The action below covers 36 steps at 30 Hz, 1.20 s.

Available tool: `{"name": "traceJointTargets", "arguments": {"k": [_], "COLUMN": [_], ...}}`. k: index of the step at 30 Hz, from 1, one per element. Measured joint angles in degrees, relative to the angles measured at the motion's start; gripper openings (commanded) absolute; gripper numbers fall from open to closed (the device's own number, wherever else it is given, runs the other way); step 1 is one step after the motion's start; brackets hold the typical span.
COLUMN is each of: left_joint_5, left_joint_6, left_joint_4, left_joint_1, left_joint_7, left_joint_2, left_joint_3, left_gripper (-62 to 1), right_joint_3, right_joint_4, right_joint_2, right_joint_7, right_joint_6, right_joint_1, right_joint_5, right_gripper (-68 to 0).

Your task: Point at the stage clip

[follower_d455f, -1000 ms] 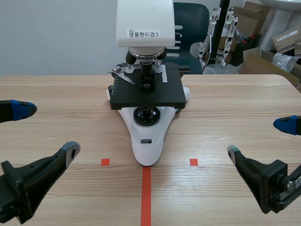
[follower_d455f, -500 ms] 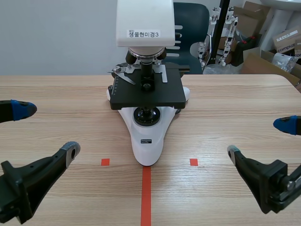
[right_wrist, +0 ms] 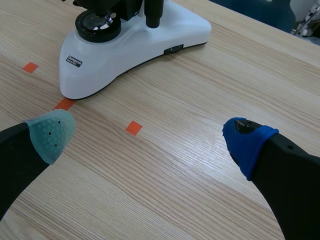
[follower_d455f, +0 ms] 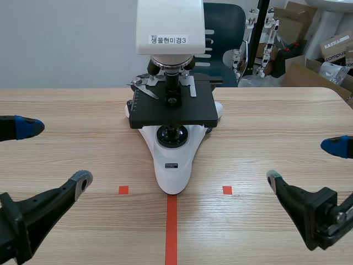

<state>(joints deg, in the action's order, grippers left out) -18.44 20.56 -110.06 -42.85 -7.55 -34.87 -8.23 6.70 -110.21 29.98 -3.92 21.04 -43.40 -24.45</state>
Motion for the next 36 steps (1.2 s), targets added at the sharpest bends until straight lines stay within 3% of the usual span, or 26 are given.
{"name": "traceJointTargets", "arguments": {"k": [3, 5, 15, 18, 22, 27, 31, 34, 36], "left_joint_5": [0.0, -0.02, -0.02, 0.0, -0.15, -1.33, -1.31, -1.25, -1.14], "left_joint_6": [0.0, 0.0, 0.0, 0.09, 3.76, 6.1, 6.58, 10.93, 12.15], "left_joint_4": [0.0, 0.0, 0.46, 2.21, 5.92, 11.67, 16.06, 18.75, 20.06], "left_joint_1": [0.0, 0.0, 5.03, 7.78, 12.31, 18.71, 23.58, 27.15, 29.35], "left_joint_7": [-1.09, -1.77, -2.14, -2.12, -2.12, -2.51, -5.46, -6.19, -6.14], "left_joint_2": [-1.79, -3.37, -11.04, -12.72, -14.84, -16.13, -16.44, -16.44, -16.41], "left_joint_3": [0.0, 0.0, 0.0, 0.0, 0.02, 0.02, 0.02, 0.02, 0.79], "left_gripper": [-19.9, -28.2, -47.9, -49.6, -49.6, -49.6, -49.6, -49.6, -49.6], "right_joint_3": [0.0, 0.0, 0.0, 0.0, 0.0, 0.0, 0.0, 0.0, 0.0], "right_joint_4": [0.0, 0.0, 0.0, 0.0, 0.0, 0.0, 0.0, 0.0, 0.0], "right_joint_2": [0.0, 0.0, 0.0, 0.0, 0.0, 0.0, 0.0, 0.0, 0.0], "right_joint_7": [0.0, 0.0, 0.0, 0.0, 0.0, 0.0, 0.0, 0.0, 0.0], "right_joint_6": [0.0, 0.0, 0.0, 0.0, 0.0, 0.0, 0.0, 0.0, 0.0], "right_joint_1": [0.0, 0.0, 0.0, 0.0, 0.0, 0.0, 0.0, 0.0, 0.0], "right_joint_5": [0.0, -0.02, 0.0, 0.0, 0.0, 0.0, 0.0, 0.0, 0.0], "right_gripper": [0.4, 0.4, 0.4, 0.4, 0.4, 0.4, 0.4, 0.4, 0.4]}}
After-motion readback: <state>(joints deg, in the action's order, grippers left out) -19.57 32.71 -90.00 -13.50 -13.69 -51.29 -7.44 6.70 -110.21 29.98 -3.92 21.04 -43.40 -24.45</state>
